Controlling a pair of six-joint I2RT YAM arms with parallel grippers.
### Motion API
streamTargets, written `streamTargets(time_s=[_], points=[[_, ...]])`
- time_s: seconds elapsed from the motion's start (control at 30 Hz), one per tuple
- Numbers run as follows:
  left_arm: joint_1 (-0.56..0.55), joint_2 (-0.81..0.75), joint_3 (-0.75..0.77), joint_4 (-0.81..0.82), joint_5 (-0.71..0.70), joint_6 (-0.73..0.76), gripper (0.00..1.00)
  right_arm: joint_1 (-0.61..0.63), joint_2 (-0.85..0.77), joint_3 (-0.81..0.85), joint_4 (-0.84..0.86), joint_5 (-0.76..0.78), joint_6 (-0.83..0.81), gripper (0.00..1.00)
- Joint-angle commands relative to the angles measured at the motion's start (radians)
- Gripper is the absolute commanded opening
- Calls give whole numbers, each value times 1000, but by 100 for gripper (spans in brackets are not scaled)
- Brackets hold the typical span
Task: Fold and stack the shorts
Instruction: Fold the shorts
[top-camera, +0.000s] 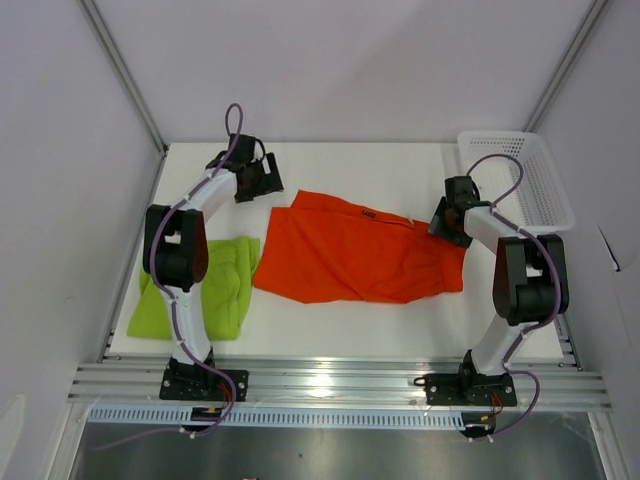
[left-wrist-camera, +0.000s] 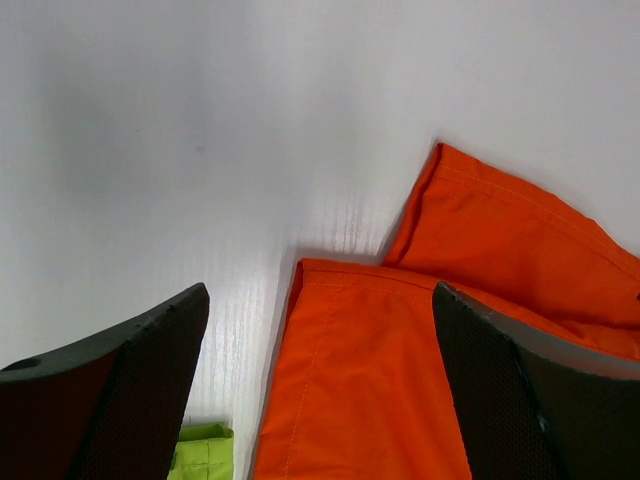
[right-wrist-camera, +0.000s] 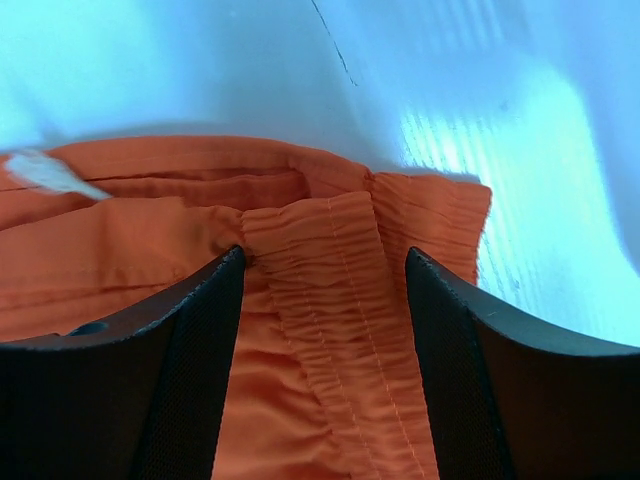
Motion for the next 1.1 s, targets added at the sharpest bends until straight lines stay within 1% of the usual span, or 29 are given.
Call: streamTargets(time_s=[0.0,0.1,0.17,0.2,0.27,0.3,0.4,0.43,0.47,0.5,0.53,0.63,0.67,0.83,0.9,0.93,1.0,1.07], points=[[12,1,43,12,20,-2,94,-4,60,21,59,8,13,67],[16,0,46,9,17,5,94,-4,94,32,81,-14,17,65],[19,1,45,9,17,10,94,-2,91,28,95,-20,20,59],[21,1,46,10,18,11,94,-2,84,22,101,-22,20,53],[24,6,48,9,20,16,93,-7,61,5,122,-25,17,48],[24,9,51,9,20,16,93,-5,51,2,127,-20,15,42],[24,12,51,9,28,16,92,-7,24,-21,161,-15,14,41],[24,18,51,9,31,18,92,-8,21,-26,167,-17,14,38],[24,23,59,9,37,18,91,-10,13,-34,174,-23,15,26],[24,27,60,1,41,18,90,-10,7,-37,184,-23,17,20],[24,41,80,-11,47,21,88,-10,-1,-50,199,-22,17,16],[24,83,123,-37,55,24,87,-8,-22,-75,216,-9,23,12],[24,92,138,-51,55,24,87,-8,-42,-86,223,-6,21,6],[25,150,209,-89,77,13,86,-2,-94,-147,270,21,24,3],[25,172,223,-98,95,1,82,3,-107,-161,280,32,23,1],[25,175,217,-95,112,-4,78,4,-110,-164,282,38,24,1],[25,176,195,-68,121,-12,75,9,-113,-166,286,40,23,0],[25,188,186,-59,129,-13,70,10,-116,-169,293,41,21,0]])
